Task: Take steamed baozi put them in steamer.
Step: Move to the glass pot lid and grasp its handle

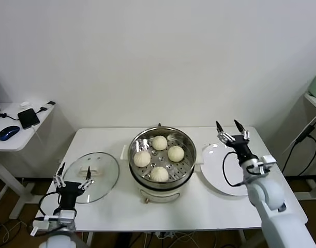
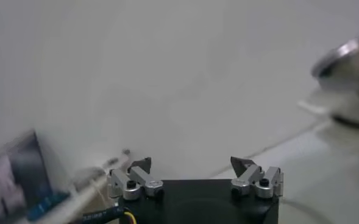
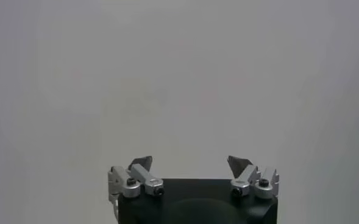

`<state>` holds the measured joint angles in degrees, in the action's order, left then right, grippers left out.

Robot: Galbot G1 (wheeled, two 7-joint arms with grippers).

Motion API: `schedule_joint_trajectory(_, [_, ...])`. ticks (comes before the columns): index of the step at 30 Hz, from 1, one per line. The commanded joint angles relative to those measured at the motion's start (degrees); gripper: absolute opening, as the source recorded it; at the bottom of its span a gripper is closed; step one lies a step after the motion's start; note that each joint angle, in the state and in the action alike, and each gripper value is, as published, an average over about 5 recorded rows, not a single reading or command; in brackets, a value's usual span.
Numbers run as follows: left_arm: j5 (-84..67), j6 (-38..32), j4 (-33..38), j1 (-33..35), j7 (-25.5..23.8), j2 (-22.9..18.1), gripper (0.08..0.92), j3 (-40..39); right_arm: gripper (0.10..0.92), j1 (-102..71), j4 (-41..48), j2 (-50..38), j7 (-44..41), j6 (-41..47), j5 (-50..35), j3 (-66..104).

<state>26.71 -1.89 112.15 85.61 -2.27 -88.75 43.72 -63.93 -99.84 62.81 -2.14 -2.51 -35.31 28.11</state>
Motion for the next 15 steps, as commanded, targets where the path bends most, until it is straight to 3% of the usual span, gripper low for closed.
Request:
schedule_joint_trajectory(1, [42.7, -5.1, -3.0, -0.8, 3.4, 4.2, 0.823, -0.9, 0.823, -13.5, -3.9, 3.1, 7.5, -5.0, -1.9, 7.4])
schedule_joint_trajectory(6, [42.4, -7.9, -11.0, -7.8, -3.0, 5.8, 0.823, 0.5, 0.823, -13.4, -3.9, 2.9, 7.3, -5.0, -1.9, 8.4])
schedule_joint_trajectory(15, [48.2, -1.7, -20.0, -11.7, 4.0, 9.0, 0.823, -1.5, 0.823, -13.7, -3.7, 3.6, 7.0, -4.9, -1.5, 8.6])
